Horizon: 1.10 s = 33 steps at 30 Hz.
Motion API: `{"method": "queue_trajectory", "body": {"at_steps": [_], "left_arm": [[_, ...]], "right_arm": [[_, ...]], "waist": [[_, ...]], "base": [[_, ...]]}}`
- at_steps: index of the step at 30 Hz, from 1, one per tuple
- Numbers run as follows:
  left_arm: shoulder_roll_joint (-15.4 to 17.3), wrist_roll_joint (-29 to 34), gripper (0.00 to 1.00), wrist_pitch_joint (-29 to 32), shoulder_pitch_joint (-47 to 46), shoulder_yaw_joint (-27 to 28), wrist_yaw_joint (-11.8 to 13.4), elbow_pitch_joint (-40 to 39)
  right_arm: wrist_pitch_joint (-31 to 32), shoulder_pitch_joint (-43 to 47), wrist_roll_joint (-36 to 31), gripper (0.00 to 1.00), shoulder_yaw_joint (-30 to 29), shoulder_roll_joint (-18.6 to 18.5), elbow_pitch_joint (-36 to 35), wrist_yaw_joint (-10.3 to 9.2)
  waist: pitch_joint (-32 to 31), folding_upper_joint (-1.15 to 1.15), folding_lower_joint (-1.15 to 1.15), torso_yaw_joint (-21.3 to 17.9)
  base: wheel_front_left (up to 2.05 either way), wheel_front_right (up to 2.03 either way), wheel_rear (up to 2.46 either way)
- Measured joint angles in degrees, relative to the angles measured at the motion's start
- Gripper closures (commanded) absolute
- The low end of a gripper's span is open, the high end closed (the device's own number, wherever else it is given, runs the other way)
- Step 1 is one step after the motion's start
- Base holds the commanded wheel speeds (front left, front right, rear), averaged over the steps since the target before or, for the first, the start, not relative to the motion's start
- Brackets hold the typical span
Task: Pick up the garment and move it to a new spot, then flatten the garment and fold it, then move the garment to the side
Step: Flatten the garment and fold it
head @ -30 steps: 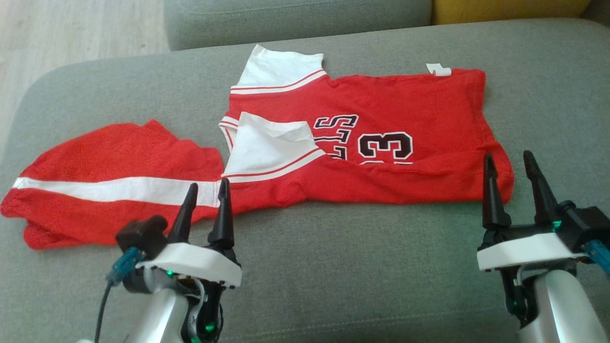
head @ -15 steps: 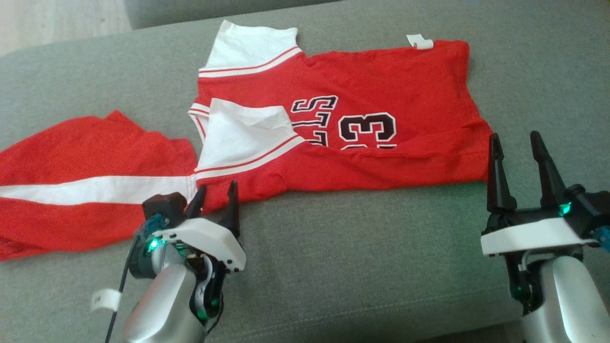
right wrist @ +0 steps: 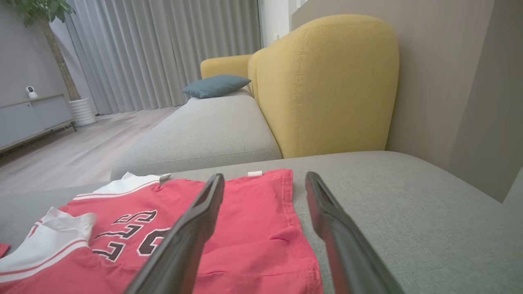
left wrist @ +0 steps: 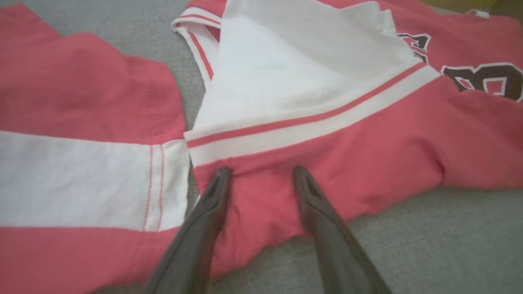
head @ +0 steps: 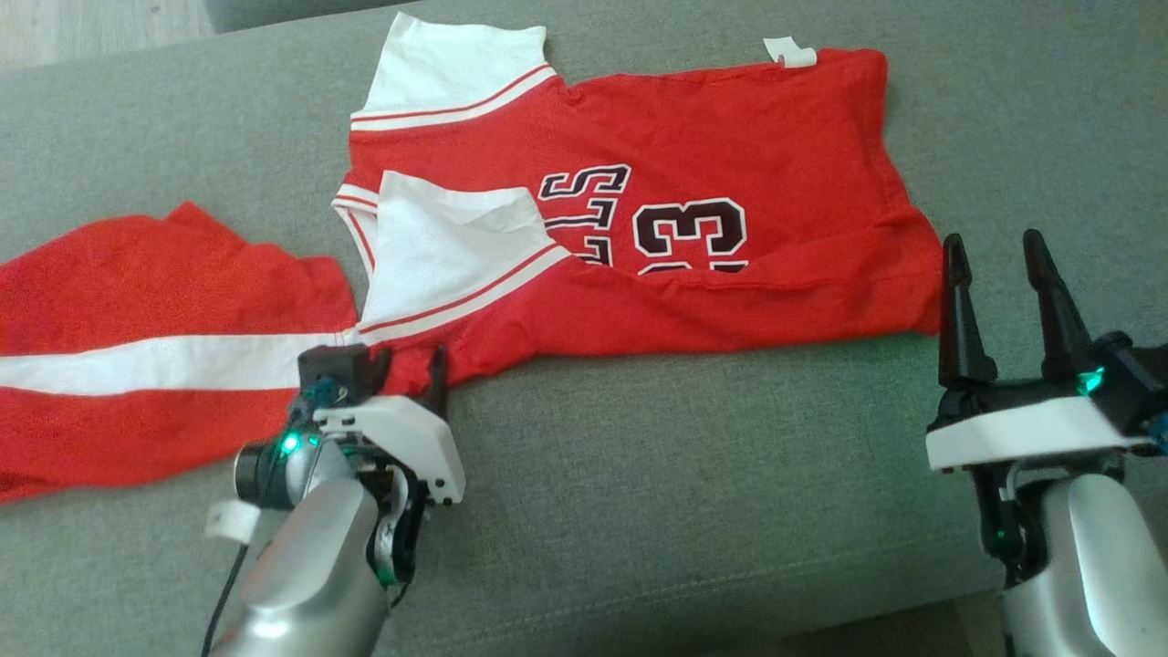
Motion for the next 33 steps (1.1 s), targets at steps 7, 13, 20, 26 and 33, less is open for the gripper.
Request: {"method": "queue_trajectory", "body": {"at_steps": [7,13,20,26,33], "left_arm": [[0.3,1.7,1.0,-0.2,-2.5,-1.9,-0.8,1.5],[0.4,3.6,1.0,-3.0,-2.5,-3.8,-0.4,-0.9],[0.5,4.1,1.0,-3.9,-2.5,-4.9,0.2,-6.8],[0.8,4.7,1.0,-3.3,-2.4,-6.0,1.1,-12.5],[1.8,5.0,1.0,-1.5,-2.1,-6.9,1.2,-16.3]], "right_arm": [[6.7,-1.2,-0.2,0.0,-2.8,0.6,3.3,0.0],[16.0,-4.0,-0.8,0.0,-9.1,1.5,11.1,0.0],[20.6,-7.9,1.0,0.0,-11.1,1.6,18.1,0.0],[23.1,-10.6,-0.8,0.0,-13.8,1.6,23.8,0.0],[23.6,-14.5,-1.1,1.0,-13.4,1.5,26.6,0.0]], "waist": [[1.1,0.0,0.0,0.7],[1.3,0.0,0.0,2.8],[1.8,0.0,0.0,4.9],[2.8,0.0,0.0,6.5],[3.9,0.0,0.0,7.3]], "base": [[0.0,0.0,0.0],[0.0,0.0,0.0],[0.0,0.0,0.0],[0.0,0.0,0.0],[0.0,0.0,0.0]]}}
